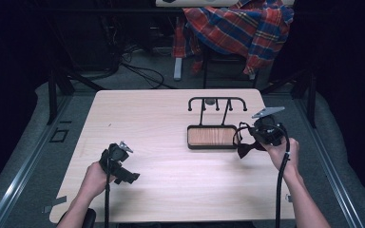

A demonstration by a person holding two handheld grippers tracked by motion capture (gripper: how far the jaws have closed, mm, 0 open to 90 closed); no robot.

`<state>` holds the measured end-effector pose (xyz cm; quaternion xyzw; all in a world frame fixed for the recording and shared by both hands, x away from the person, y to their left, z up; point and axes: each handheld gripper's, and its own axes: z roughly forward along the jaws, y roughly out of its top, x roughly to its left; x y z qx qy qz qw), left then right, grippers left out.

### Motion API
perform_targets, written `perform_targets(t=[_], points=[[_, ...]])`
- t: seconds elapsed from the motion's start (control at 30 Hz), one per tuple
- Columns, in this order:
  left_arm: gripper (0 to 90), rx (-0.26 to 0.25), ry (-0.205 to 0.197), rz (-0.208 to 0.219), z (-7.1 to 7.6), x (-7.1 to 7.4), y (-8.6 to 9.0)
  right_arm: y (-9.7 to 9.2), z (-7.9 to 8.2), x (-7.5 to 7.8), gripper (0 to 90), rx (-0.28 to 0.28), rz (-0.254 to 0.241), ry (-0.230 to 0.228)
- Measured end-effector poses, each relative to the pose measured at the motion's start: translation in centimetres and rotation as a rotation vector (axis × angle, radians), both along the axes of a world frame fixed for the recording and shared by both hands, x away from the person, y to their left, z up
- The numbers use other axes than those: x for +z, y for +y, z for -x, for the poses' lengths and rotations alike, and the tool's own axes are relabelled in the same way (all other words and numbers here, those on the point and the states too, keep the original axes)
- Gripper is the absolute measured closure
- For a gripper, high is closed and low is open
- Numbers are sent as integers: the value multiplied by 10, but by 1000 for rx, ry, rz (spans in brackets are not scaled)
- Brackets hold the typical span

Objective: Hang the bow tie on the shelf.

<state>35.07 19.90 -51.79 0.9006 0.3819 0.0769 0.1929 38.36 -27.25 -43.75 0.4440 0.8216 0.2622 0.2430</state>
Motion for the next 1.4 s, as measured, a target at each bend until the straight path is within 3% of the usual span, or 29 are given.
perform_targets(t=[0.27,0.67,1.4], points=[[1,-2,1,-2,0,0,0,-3,-3,4,896,-12,0,-11],[1,3,1,-1,-1,-1,0,-6,-11,15,896,-39,-28,-83],[1,3,1,1,-1,-1,0,-2,-18,26,895,-45,-52,-137]])
